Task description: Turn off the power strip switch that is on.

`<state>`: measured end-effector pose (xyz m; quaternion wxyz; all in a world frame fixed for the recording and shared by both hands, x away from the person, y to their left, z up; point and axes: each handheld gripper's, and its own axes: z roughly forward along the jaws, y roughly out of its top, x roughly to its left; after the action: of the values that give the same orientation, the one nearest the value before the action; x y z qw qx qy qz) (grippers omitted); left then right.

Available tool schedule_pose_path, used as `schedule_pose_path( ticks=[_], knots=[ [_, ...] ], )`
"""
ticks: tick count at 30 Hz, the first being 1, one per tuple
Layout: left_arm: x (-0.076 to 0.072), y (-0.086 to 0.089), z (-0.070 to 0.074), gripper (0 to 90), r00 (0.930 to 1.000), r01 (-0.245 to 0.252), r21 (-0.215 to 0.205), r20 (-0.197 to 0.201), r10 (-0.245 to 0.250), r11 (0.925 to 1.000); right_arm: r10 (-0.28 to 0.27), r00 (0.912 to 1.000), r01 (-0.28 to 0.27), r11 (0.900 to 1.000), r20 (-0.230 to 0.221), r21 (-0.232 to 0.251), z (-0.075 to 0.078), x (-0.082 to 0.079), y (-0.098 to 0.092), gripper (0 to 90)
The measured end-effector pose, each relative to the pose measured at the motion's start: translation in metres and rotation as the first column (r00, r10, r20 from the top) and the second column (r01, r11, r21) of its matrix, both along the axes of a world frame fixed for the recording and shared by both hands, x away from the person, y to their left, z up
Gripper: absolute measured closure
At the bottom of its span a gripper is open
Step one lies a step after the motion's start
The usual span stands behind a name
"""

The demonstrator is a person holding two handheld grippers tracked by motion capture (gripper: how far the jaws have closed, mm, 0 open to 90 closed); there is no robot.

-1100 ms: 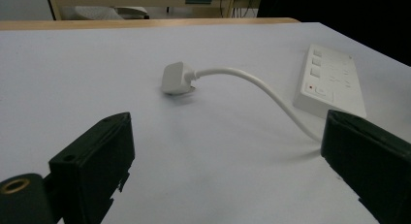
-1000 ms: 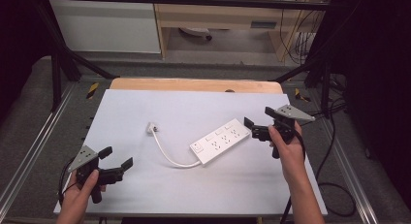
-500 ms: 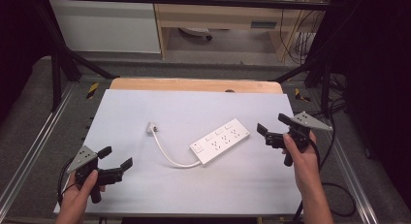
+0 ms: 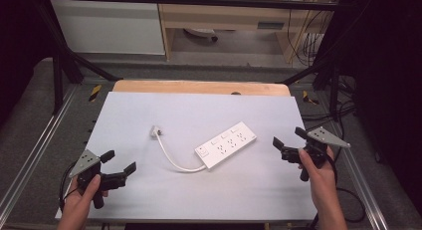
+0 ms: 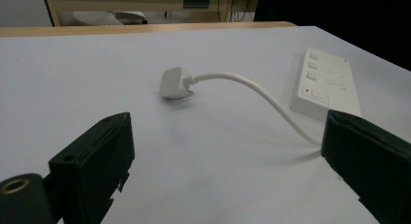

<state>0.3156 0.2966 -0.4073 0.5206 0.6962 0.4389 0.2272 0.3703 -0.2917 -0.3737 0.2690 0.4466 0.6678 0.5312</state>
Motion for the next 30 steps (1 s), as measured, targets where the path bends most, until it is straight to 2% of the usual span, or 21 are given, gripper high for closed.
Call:
schedule_pose_path(
  ticks=[5,12,16,24,28,30],
  knots=[
    [0.000,0.000,0.000,4.9,1.0000,0.001,-0.003,-0.001,-0.001,1.0000,-0.009,1.0000,0.009,1.000,-0.001,-0.025,-0.010,-0.004,-0.002,2.9],
    [0.000,0.000,0.000,4.9,1.0000,0.001,0.000,0.001,-0.001,1.0000,-0.023,0.9997,0.023,0.999,0.005,-0.026,-0.021,-0.005,-0.006,2.6],
    [0.000,0.000,0.000,4.9,1.0000,0.002,0.001,-0.001,-0.002,1.0000,-0.021,0.9997,0.020,1.000,-0.010,-0.023,-0.029,-0.003,-0.006,2.5],
    [0.000,-0.001,0.000,4.9,1.0000,0.003,0.000,-0.003,-0.003,1.0000,0.012,0.9980,-0.015,0.998,-0.063,-0.055,-0.050,0.001,0.006,2.4],
    [0.000,-0.001,-0.001,4.9,1.0000,0.000,0.002,-0.003,0.000,1.0000,0.050,0.9929,-0.060,0.995,-0.108,-0.086,-0.061,0.006,0.018,2.5],
    [0.000,-0.001,-0.001,4.9,1.0000,0.000,0.002,-0.002,0.000,1.0000,0.053,0.9911,-0.065,0.993,-0.122,-0.101,-0.065,0.008,0.023,2.5]
  ],
)
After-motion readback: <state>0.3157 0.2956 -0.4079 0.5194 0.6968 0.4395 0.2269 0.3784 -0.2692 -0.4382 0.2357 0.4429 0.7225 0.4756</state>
